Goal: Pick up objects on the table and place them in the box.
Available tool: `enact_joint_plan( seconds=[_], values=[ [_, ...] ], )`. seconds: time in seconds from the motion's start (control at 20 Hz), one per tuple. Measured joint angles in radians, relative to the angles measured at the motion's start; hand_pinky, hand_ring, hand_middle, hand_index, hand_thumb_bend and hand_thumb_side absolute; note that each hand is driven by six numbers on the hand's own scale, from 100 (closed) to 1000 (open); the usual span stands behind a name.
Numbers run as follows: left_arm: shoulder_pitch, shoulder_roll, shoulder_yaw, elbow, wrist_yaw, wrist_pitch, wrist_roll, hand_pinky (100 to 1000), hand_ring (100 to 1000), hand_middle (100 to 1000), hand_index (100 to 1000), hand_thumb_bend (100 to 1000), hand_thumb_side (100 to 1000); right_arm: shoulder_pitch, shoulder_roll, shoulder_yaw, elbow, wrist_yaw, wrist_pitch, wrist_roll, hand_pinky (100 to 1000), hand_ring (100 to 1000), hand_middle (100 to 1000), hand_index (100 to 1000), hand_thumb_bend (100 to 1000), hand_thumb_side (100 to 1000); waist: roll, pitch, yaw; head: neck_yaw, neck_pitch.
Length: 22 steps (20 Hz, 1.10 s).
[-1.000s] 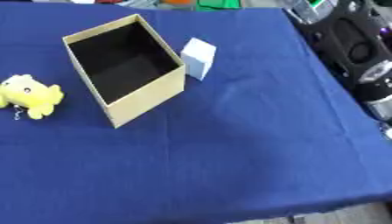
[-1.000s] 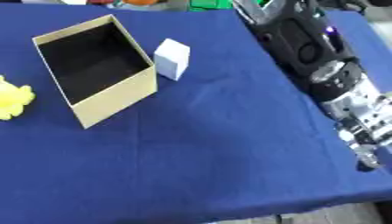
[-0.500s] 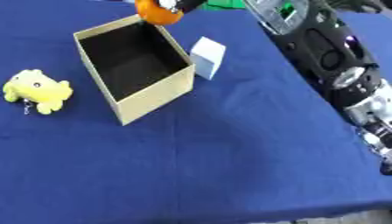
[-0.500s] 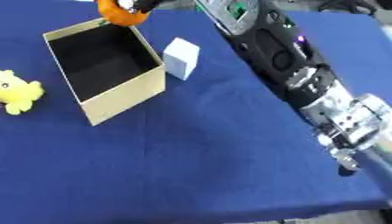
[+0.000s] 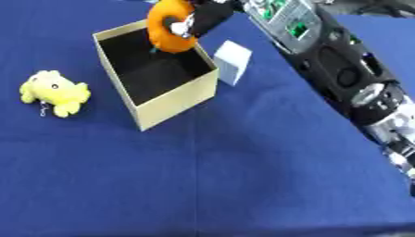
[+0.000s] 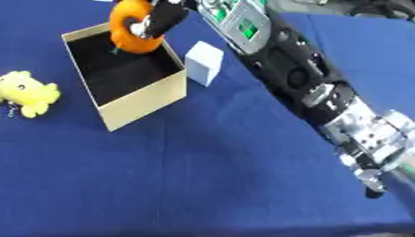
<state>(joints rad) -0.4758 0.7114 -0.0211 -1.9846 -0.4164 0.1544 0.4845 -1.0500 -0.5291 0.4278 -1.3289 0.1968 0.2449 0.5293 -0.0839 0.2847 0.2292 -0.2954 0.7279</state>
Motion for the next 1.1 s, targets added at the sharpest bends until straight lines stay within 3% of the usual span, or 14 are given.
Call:
enact_joint_plan(
  seconds=[0.25,0.35,0.4,0.45,0.5,0.55,0.65,0.8,0.9,1.1],
  values=[
    [-0.001,0.000,0.000,0.000,0.002,0.000,0.000,595,836,726,827,583,1000,0.002,0.013,0.014,0.011,0.041,-0.026,0.010,806,852,798,834,100,275,0.000,0.000,0.000,-0.005,0.000],
    [-0.001,0.000,0.000,0.000,0.002,0.000,0.000,595,835,725,826,581,1000,0.002,0.013,0.016,0.011,0.063,-0.042,0.017,834,880,849,890,202,354,0.000,0.000,0.000,-0.005,0.000],
    [-0.001,0.000,0.000,0.000,0.002,0.000,0.000,595,835,725,826,581,1000,0.002,0.013,0.016,0.011,0.075,-0.052,0.020,834,880,849,890,202,354,0.000,0.001,0.000,-0.005,0.000],
    [-0.001,0.000,0.000,0.000,0.002,0.000,0.000,594,835,725,826,583,1000,0.002,0.013,0.016,0.010,0.085,-0.061,0.023,860,904,883,930,295,412,0.000,0.001,0.000,-0.005,0.000],
    [-0.001,0.000,0.000,0.000,0.002,0.000,0.000,594,835,725,826,583,1000,0.002,0.013,0.016,0.006,0.095,-0.071,0.025,860,904,883,930,295,412,-0.001,0.001,-0.001,-0.005,0.000],
    [-0.001,0.000,0.000,0.000,0.002,0.000,0.000,594,835,724,826,584,1000,0.002,0.013,0.016,0.003,0.105,-0.080,0.026,896,949,935,978,404,486,-0.002,0.002,-0.001,-0.005,0.000],
    [-0.001,-0.001,0.000,0.000,0.002,0.000,0.000,593,835,723,826,584,1000,0.001,0.013,0.016,-0.004,0.128,-0.100,0.030,909,963,956,996,447,511,-0.004,0.002,-0.001,-0.005,0.000],
    [-0.001,-0.004,0.000,0.000,0.002,0.000,0.000,593,835,723,826,584,1000,0.001,0.013,0.013,-0.014,0.157,-0.122,0.032,909,961,954,995,439,514,-0.004,0.002,-0.001,-0.004,0.000],
    [-0.001,-0.007,0.000,0.000,0.002,0.000,0.001,593,835,722,824,582,1000,0.001,0.013,0.003,-0.019,0.165,-0.131,0.028,910,959,951,996,387,519,-0.004,0.002,-0.002,-0.001,0.000],
    [0.000,-0.007,0.000,0.000,0.002,0.000,0.001,592,835,721,824,581,1000,0.001,0.005,-0.046,-0.059,0.151,-0.132,-0.001,913,959,951,998,362,521,-0.005,0.002,-0.007,0.007,0.000]
  ],
)
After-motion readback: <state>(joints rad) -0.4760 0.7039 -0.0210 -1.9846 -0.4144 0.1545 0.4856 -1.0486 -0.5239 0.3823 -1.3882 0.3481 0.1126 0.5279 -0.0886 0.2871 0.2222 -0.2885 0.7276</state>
